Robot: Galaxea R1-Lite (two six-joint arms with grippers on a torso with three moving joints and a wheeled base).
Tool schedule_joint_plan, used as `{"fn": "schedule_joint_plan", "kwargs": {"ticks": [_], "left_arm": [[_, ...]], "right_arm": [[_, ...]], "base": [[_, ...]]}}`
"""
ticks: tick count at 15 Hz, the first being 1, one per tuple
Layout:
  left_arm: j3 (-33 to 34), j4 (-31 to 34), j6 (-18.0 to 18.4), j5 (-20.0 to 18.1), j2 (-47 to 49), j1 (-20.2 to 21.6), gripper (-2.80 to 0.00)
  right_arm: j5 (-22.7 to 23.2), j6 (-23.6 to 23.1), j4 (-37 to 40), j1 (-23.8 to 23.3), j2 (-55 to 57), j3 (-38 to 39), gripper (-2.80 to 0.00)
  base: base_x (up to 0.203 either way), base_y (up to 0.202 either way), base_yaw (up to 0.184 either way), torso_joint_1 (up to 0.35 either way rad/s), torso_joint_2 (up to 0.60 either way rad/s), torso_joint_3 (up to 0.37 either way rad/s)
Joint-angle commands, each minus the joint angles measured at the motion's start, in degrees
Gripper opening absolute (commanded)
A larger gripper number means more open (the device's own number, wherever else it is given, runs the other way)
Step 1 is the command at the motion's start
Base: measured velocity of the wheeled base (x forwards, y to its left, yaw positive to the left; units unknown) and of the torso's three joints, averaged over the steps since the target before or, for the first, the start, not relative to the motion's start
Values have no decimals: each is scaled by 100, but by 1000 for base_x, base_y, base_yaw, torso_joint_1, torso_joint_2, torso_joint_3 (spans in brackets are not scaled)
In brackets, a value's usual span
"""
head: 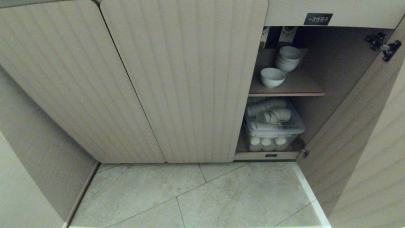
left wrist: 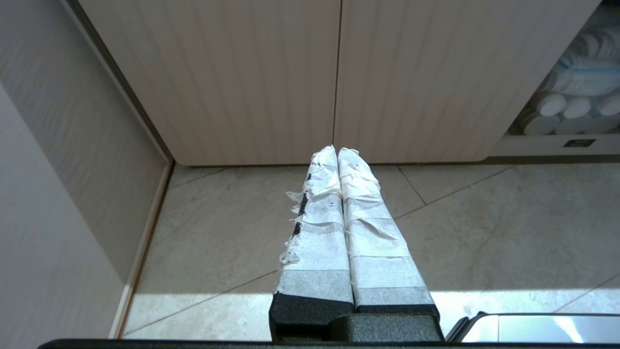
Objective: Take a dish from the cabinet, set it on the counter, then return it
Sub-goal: Close the cabinet door
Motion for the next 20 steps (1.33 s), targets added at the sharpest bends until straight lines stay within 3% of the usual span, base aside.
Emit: {"fn": "schedule_joint_plan", "kwargs": {"ticks": [1, 20], "left_arm": [[0, 1, -2, 3, -2, -6, -280], [0, 0, -20, 3, -2, -6, -280]], "right_arm": [[0, -3, -6, -11, 0, 0, -280], [0, -3, -6, -6, 0, 0, -280]], "base": [[0, 0, 0, 0, 0, 0], [0, 0, 0, 0, 0, 0]]}}
